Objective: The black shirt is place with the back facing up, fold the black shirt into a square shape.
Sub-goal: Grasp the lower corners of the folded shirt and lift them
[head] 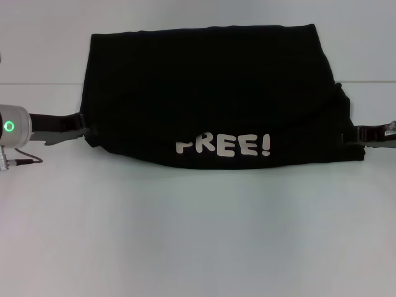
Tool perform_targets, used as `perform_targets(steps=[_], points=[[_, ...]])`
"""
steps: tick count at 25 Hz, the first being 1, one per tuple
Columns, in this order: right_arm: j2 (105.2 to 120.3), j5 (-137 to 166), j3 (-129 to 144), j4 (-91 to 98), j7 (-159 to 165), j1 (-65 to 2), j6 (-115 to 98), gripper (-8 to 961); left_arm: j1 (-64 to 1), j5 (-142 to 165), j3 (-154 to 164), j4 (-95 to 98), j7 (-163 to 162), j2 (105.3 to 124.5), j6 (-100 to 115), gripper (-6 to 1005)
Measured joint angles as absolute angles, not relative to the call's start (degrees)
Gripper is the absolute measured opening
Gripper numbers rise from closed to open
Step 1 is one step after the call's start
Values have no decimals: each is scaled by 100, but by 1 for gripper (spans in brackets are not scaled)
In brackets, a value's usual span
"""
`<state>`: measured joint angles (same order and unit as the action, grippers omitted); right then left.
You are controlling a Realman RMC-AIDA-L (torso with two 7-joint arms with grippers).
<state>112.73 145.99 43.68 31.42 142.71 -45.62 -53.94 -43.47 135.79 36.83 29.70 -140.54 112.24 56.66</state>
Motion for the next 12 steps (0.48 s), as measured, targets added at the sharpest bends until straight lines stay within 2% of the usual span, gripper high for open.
perform_targets(steps=[12], points=[[11238, 14634, 4457, 3033, 14310, -4614, -5497, 362, -4351, 13533, 3683, 2983, -14033, 11224, 5634, 13]])
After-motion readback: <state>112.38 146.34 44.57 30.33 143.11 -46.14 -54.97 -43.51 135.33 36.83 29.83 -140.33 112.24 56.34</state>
